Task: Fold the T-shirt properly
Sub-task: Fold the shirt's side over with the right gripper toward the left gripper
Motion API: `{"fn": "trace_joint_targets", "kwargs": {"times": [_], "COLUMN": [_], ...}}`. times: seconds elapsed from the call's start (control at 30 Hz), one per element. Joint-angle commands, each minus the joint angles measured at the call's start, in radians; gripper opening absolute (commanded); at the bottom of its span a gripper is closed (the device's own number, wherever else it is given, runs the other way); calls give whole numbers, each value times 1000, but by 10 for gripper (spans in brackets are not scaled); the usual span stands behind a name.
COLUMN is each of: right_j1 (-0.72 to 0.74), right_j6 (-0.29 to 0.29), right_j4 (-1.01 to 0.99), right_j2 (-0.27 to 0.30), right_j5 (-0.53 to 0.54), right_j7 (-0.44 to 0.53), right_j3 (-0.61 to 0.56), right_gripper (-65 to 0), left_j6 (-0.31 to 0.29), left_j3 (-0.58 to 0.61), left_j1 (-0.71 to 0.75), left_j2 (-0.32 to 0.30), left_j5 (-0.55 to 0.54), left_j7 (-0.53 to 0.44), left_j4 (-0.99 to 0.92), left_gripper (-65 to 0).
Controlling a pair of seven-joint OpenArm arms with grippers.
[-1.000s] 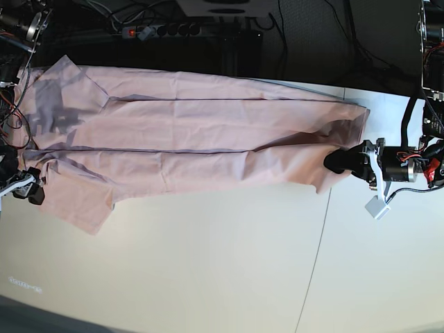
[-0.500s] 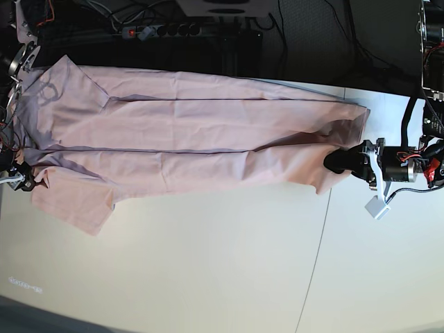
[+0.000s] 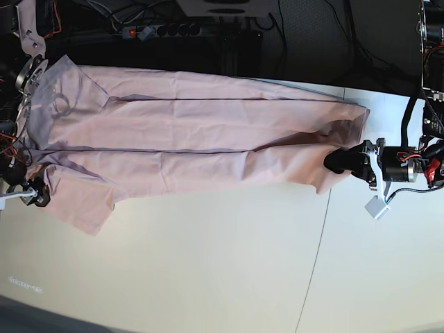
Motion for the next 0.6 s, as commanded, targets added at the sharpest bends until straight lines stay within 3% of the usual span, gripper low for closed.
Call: {"fn": "trace_joint_targets", "kwargs": {"times": [0.0, 0.37, 0.57], "right_j1": [27, 32, 32], "right_j6": [23, 23, 23], "right_j4": [6, 2, 2], "right_j2": [10, -79, -90], "right_j5": [-8, -59, -140], "right_j7": [-1, 5, 15], "right_j3": [3, 3, 3], "right_gripper": [-325, -329, -461], "left_j6": [-24, -24, -24], "left_j3": [-7, -7, -7], "left_j1": [-22, -22, -22], "left_j2": [-19, -19, -19], "left_j5": [-23, -23, -23], "left_j7": [-10, -10, -10], "left_j4": [15, 16, 16], "left_gripper": [-650, -650, -650]}}
